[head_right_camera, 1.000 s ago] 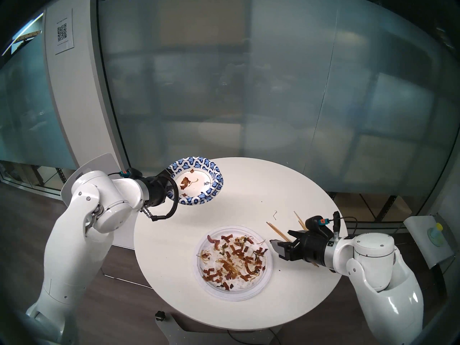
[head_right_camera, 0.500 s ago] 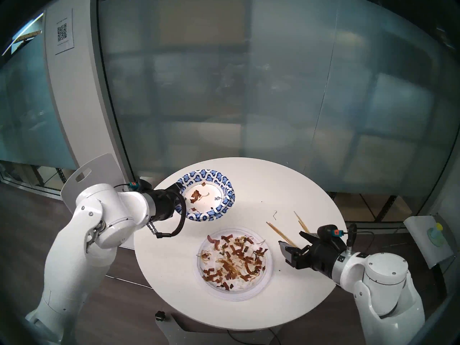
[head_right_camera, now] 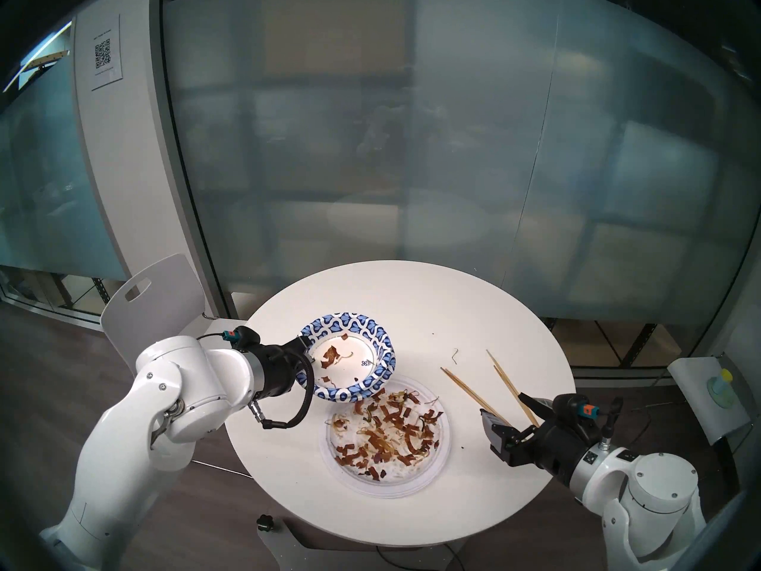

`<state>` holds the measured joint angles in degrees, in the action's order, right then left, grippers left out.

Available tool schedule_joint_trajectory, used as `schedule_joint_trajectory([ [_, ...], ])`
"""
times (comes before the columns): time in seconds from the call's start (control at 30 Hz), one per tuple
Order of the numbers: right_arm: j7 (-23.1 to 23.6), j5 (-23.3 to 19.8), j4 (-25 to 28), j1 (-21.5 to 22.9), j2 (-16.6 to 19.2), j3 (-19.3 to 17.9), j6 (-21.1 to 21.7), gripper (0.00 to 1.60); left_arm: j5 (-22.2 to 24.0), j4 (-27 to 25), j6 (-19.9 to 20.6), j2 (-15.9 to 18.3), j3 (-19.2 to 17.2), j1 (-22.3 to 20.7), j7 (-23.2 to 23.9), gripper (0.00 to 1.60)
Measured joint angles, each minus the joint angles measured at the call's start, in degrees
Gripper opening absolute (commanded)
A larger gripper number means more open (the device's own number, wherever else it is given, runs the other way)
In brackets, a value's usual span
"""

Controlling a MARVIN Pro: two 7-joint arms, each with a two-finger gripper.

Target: Stack the plates into one stack

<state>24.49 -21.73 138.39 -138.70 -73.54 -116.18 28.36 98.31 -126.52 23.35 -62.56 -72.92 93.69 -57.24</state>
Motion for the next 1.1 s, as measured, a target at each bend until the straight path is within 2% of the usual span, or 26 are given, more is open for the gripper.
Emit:
schedule_joint_trajectory([
  [0.63,1.45,-0.62,0.32,-3.73,-3.81,-2.38,-4.14,1.6,1.4,-0.34,1.38,0.01,4.95,2.12,-0.36,0.0],
  [1.1,2.44,-1.1,0.34,-5.76,-5.94,-3.78,-5.48,1.6,-3.37,1.75,0.39,-0.47,9.53,2.01,0.2,0.0],
])
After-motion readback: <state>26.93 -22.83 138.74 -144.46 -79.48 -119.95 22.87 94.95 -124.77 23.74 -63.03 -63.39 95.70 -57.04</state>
